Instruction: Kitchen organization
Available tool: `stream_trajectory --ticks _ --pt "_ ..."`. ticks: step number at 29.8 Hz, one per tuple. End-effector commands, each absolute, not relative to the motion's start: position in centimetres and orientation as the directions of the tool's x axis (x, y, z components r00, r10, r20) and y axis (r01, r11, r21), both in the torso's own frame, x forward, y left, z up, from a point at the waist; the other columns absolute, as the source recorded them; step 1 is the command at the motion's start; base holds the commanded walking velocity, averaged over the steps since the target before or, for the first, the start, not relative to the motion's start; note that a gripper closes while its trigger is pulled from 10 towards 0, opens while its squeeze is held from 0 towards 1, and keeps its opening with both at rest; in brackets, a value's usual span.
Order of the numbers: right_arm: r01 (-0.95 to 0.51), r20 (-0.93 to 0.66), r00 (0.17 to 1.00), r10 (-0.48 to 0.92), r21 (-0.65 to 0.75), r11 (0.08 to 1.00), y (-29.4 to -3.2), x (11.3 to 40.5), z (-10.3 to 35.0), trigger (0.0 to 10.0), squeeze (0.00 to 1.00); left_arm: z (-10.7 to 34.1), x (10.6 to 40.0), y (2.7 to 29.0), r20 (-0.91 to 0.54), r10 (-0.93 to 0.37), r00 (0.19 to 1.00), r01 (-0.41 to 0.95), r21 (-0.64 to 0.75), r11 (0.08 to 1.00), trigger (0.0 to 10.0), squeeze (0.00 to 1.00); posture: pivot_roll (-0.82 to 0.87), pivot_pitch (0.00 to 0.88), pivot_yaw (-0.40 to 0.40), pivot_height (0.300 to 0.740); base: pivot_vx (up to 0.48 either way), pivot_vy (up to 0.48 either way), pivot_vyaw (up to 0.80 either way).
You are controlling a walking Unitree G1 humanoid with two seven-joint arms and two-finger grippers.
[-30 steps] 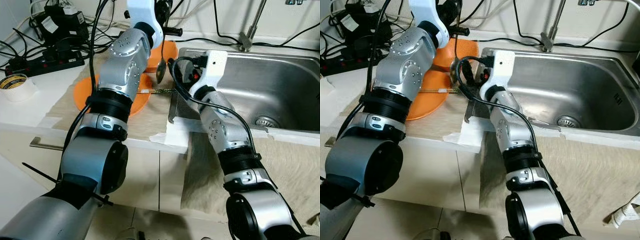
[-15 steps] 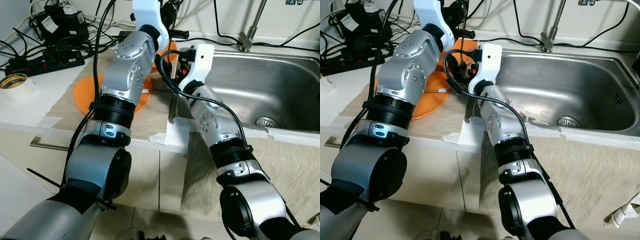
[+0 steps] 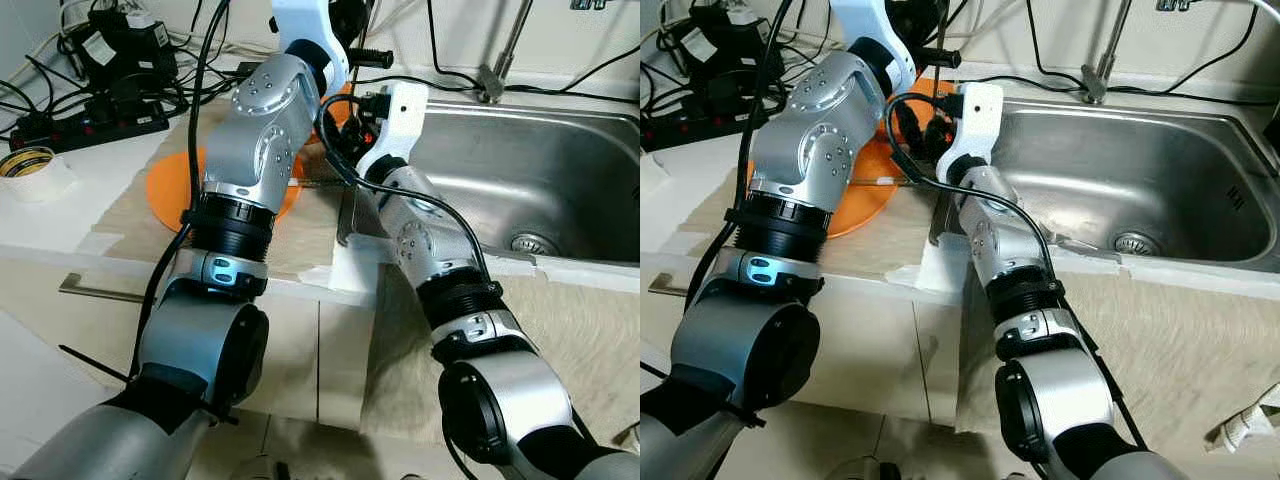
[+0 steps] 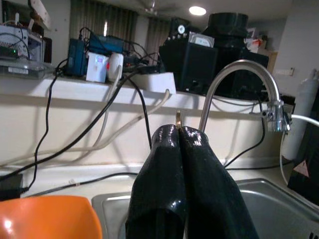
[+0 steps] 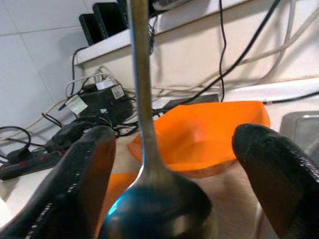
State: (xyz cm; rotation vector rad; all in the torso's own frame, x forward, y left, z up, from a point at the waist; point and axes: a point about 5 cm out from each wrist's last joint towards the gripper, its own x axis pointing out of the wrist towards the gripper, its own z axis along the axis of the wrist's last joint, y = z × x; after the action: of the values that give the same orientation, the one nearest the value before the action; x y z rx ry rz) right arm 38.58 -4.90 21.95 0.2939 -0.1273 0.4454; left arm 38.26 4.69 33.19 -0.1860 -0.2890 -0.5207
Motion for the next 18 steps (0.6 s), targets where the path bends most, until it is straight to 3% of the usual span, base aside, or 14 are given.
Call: stream_trajectory --ticks 1,18 --pt "-0.438 0.194 0.896 0.399 0.243 0.866 -4.90 38.77 22.42 0.0 0.00 33.40 37.94 4.39 0.323 -0.479 0.816 0.531 -0.093 0.842 0.0 0.00 -0.02 0.000 0.016 0.732 0.000 0.000 0.00" --pt "-0.421 0.196 0.904 0.380 0.256 0.870 -5.26 38.75 21.91 0.0 0.00 32.92 37.68 3.78 0.301 -0.511 0.805 0.550 -0.058 0.833 0.0 0.00 -0.03 0.000 0.025 0.732 0.000 0.000 0.00"
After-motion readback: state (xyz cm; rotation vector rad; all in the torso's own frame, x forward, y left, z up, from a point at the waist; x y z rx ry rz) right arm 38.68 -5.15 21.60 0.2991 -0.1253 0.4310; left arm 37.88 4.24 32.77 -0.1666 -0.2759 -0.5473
